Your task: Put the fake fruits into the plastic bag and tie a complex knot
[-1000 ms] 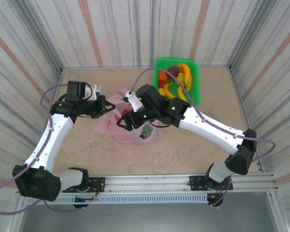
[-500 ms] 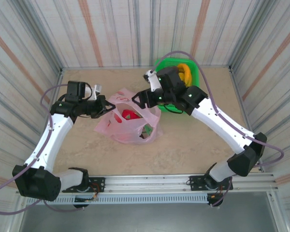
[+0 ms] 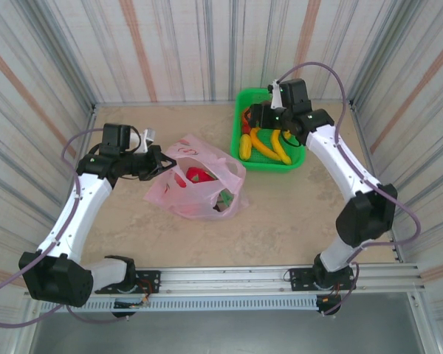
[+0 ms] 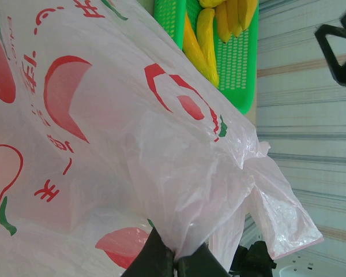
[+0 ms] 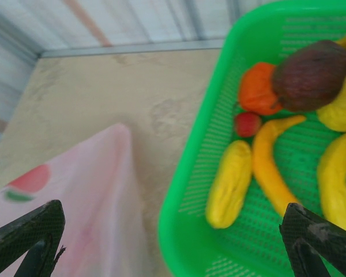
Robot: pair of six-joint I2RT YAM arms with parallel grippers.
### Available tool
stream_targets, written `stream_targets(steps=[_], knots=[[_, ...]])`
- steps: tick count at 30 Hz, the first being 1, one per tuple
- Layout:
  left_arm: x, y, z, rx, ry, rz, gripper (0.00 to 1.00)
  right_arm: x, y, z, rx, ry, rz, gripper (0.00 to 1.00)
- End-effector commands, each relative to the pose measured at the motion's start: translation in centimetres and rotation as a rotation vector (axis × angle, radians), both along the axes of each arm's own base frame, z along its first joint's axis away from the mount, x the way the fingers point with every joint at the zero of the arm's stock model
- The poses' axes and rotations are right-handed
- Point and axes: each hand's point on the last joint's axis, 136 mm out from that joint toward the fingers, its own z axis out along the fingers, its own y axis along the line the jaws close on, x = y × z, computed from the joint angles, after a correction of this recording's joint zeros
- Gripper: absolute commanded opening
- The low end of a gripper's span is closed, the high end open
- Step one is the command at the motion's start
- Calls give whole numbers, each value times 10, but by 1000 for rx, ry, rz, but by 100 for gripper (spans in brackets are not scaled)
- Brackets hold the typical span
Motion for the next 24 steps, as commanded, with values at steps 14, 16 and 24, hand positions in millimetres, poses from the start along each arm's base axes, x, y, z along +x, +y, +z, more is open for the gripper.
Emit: stream_targets(steps=[14, 16, 24], knots=[[-3, -3, 13, -20, -38, -25, 0, 121, -34, -95, -37, 157, -247, 99], [-3, -3, 13, -20, -36, -25, 0, 128, -38, -104, -62, 161, -274, 99], [-2, -3, 12, -22, -33, -26, 0, 148, -49, -131, -97, 191, -328, 99]])
